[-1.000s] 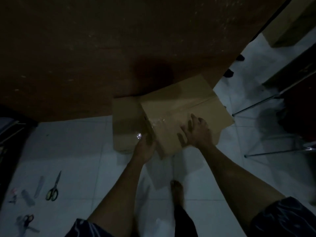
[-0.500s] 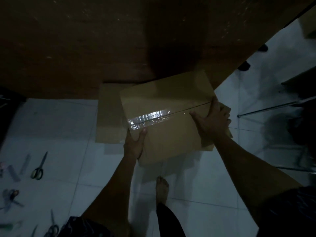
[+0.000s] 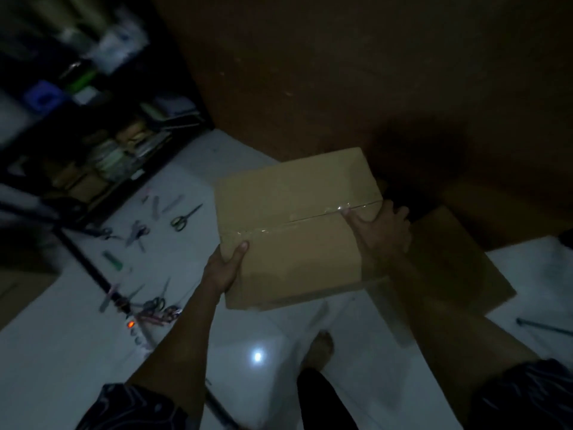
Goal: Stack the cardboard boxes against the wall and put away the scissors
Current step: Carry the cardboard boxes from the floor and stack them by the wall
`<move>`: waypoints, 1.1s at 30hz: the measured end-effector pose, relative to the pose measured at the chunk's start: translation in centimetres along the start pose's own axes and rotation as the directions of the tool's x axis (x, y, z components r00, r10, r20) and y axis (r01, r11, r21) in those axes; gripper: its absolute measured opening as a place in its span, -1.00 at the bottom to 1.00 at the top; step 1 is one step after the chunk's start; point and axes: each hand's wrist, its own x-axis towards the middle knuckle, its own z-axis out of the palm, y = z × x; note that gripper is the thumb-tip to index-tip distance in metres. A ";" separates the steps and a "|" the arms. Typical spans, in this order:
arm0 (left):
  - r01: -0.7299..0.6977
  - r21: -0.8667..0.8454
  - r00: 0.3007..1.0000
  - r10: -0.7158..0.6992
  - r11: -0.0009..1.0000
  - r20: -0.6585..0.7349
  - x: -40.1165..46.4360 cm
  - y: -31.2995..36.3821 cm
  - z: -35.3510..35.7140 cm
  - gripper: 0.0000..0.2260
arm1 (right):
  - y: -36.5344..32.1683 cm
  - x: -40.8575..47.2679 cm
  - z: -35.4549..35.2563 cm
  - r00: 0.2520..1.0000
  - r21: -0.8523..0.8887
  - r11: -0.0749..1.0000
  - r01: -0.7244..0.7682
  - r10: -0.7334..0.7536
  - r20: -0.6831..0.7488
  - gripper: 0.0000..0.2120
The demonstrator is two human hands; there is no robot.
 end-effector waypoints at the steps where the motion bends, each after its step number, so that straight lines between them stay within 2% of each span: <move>1: 0.018 -0.040 0.999 -0.020 0.999 -0.034 -1.0 -1.4 -2.1 -0.14 | -2.3 -1.3 0.7 0.999 0.007 0.999 0.038 -0.038 0.036 0.03; 4: 0.053 -0.160 0.984 -0.079 0.986 -0.160 -4.5 -6.3 -9.0 -0.30 | -9.0 -6.6 3.3 0.971 0.030 0.983 0.179 -0.181 0.158 -0.02; 9: 0.043 -0.286 0.955 -0.124 0.957 -0.271 -10.3 -14.1 -19.2 -0.38 | -17.6 -16.9 6.7 0.892 0.108 0.919 0.378 -0.393 0.224 -0.19; 12: 0.044 -0.363 0.923 -0.176 0.931 -0.341 -15.6 -19.4 -26.3 -0.36 | -22.4 -25.3 9.5 0.807 0.137 0.861 0.490 -0.507 0.303 -0.10; 16: 0.010 -0.429 0.887 -0.206 0.903 -0.413 -21.2 -24.9 -33.4 -0.41 | -27.1 -34.5 13.1 0.734 0.115 0.802 0.586 -0.586 0.343 -0.01; 21: 0.027 -0.512 0.831 -0.304 0.858 -0.465 -29.2 -32.0 -42.8 -0.35 | -32.7 -48.0 16.2 0.647 0.014 0.703 0.711 -0.662 0.378 -0.05; 29: 0.013 -0.566 0.735 -0.392 0.824 -0.554 -36.9 -40.9 -54.7 -0.40 | -41.6 -63.9 22.5 0.488 0.042 0.558 0.829 -0.757 0.434 0.01; 33: -0.003 -0.598 0.657 -0.450 0.801 -0.605 -39.3 -45.2 -61.7 -0.43 | -47.7 -72.4 25.5 0.383 0.095 0.466 0.880 -0.813 0.438 -0.04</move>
